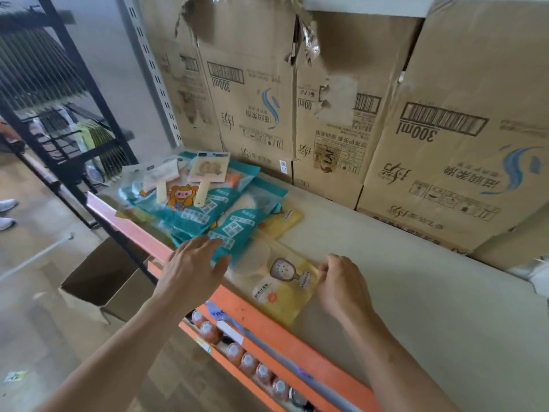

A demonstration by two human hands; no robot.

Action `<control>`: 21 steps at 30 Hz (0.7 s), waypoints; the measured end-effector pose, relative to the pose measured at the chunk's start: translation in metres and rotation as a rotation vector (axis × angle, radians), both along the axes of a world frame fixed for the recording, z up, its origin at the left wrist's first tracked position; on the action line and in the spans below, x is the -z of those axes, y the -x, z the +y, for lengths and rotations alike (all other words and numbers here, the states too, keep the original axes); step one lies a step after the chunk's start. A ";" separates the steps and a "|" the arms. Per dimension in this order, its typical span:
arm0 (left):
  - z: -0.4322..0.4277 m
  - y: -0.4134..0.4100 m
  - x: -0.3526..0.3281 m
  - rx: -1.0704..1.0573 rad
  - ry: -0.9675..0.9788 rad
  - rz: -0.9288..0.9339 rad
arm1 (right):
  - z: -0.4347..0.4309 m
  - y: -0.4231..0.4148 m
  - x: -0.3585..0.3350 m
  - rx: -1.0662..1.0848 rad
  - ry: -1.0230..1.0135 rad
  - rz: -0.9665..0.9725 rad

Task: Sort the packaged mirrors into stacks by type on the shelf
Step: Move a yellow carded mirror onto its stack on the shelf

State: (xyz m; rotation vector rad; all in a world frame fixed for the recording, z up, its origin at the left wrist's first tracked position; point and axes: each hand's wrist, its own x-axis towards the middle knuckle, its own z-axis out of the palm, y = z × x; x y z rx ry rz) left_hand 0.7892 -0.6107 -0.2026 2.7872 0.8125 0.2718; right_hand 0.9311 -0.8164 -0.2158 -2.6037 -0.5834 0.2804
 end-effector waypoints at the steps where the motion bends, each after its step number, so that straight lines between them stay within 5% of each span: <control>1: 0.000 -0.005 -0.001 0.016 0.006 -0.010 | -0.003 -0.002 0.000 0.027 0.003 0.005; 9: -0.001 -0.035 0.001 0.155 0.070 -0.034 | -0.036 -0.007 -0.009 0.240 -0.002 0.111; 21: -0.045 -0.075 -0.003 0.167 0.231 0.244 | -0.097 0.005 -0.008 0.482 -0.034 0.072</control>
